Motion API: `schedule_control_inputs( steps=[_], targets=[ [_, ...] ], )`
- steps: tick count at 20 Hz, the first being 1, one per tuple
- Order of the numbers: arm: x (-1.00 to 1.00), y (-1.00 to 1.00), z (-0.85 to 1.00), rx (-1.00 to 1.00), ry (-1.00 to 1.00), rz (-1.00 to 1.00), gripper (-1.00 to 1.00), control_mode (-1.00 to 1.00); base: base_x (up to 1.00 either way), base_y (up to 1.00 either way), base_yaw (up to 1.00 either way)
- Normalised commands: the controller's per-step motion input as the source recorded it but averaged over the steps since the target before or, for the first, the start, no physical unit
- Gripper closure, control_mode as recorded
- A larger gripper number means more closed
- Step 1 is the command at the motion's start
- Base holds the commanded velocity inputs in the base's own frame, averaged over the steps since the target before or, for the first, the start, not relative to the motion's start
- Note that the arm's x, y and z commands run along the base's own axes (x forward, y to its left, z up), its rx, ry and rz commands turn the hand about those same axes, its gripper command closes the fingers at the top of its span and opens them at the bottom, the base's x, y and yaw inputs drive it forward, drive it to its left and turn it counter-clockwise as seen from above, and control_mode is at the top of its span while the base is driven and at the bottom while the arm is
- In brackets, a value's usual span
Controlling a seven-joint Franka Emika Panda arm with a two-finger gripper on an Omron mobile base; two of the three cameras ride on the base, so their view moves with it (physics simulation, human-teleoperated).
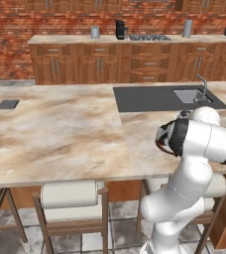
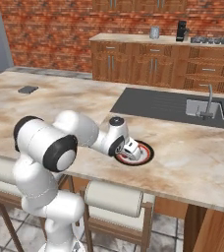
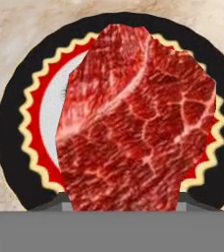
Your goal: Take the steak from the fridge and place it on the digital scale on the counter by the fridge. Wait a few seconds for a reading, then move it to the plate on the dining counter.
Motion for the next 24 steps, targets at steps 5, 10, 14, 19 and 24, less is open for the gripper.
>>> schedule_control_inputs(
  steps=[5,10,14,19,24],
  targets=[
    [0.44,-0.18,-0.23,0.0,0.0,0.0,1.0,-1.0,0.0,0.0,0.0],
    [0.49,-0.17,-0.22,0.0,0.0,0.0,-1.0,-1.0,0.0,0.0,0.0],
    [0.29,-0.18,-0.15,0.0,0.0,0.0,-1.0,-1.0,0.0,0.0,0.0],
    [-0.05,-0.14,0.01,0.0,0.0,0.0,-1.0,-1.0,0.0,0.0,0.0],
    [-0.32,0.0,0.45,0.0,0.0,0.0,-1.0,-1.0,0.0,0.0,0.0]
  ],
)
